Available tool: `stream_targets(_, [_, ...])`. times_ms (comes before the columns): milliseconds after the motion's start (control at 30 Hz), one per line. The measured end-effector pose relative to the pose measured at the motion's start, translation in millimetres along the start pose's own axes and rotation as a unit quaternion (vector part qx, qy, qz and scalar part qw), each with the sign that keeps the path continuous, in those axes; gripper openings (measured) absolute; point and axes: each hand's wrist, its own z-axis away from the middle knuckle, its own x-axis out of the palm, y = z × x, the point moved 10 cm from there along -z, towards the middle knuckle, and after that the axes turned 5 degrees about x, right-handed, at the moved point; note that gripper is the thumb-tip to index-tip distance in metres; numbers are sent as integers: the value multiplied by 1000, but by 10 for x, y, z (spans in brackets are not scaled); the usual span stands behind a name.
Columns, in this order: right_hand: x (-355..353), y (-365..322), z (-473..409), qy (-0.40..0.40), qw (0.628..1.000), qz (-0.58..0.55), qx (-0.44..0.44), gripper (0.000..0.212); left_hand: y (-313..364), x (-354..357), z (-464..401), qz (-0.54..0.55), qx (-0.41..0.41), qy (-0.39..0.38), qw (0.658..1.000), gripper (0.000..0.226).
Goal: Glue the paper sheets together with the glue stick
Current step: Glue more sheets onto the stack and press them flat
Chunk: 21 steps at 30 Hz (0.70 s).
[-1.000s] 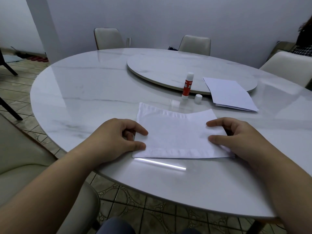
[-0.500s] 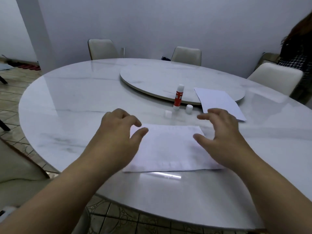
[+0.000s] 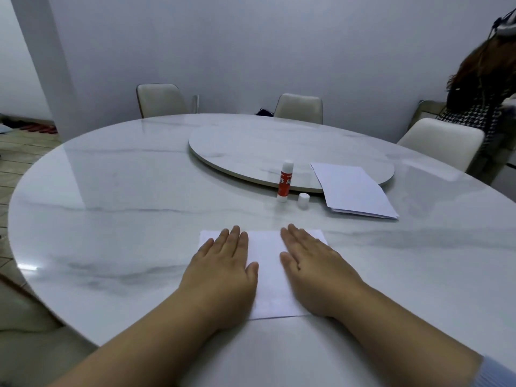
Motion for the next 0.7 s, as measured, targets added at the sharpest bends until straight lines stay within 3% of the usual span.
stream_targets(267, [-159,600,97,2,989,93,111,57,47,-7,-9,11,16,-5,1000,59])
stream_targets(400, [-592,765,-16,183,972,55,141,66,86,-29,-59,28,41,-2,999,59])
stream_targets(467, [-757,878,-165,236,961,23,142,68,108,-38,-87,36,52,3,998,59])
stream_targets(700, [-737,1124,-833,156,973,83,146,70,56,-173,-107,150,48,50,986,60])
